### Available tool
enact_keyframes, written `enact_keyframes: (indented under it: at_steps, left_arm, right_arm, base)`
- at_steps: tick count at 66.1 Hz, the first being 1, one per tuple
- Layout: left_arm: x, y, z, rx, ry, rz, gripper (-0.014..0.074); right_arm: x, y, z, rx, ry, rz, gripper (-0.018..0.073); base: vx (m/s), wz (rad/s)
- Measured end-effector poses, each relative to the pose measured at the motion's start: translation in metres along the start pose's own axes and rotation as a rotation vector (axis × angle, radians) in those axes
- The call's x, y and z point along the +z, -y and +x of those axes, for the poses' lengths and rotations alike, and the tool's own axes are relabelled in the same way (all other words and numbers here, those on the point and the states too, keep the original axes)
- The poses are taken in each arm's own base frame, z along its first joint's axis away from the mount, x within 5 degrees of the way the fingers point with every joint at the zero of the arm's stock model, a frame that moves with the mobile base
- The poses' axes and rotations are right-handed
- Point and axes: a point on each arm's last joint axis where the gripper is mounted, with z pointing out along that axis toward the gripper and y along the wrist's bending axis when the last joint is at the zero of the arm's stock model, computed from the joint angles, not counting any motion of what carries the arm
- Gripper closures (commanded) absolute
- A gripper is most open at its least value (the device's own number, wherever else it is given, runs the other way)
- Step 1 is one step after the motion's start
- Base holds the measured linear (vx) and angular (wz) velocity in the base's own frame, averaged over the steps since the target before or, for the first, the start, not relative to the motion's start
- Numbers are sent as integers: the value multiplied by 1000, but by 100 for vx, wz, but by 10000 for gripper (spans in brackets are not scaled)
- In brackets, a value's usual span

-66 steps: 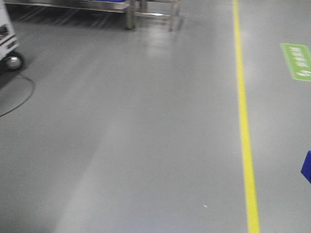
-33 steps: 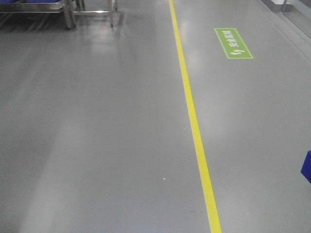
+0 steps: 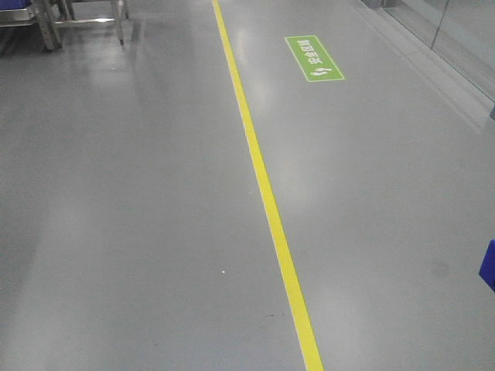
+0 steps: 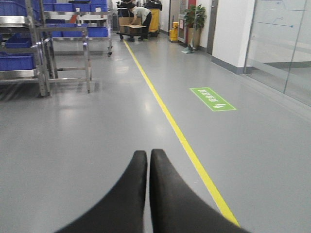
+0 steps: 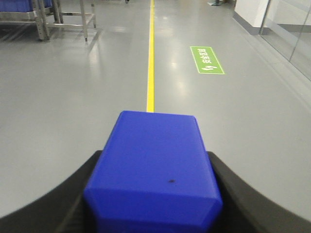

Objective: Pour parts from conveyor to right shelf
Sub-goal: 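Drive away from the conveyor carrying the block in the right gripper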

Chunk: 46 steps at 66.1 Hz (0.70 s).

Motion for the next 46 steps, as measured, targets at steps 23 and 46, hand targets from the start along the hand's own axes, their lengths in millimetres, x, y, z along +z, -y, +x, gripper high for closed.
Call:
enact_keyframes:
  at_steps: [23,46]
  left_arm:
    - [0,0,0,0,0,0,602]
    - [0,0,0,0,0,0,602]
  right_arm:
    - [0,0,0,0,0,0,564]
    - [0,0,0,0,0,0,564]
  base:
    - [0,-4]
    - [5,-7]
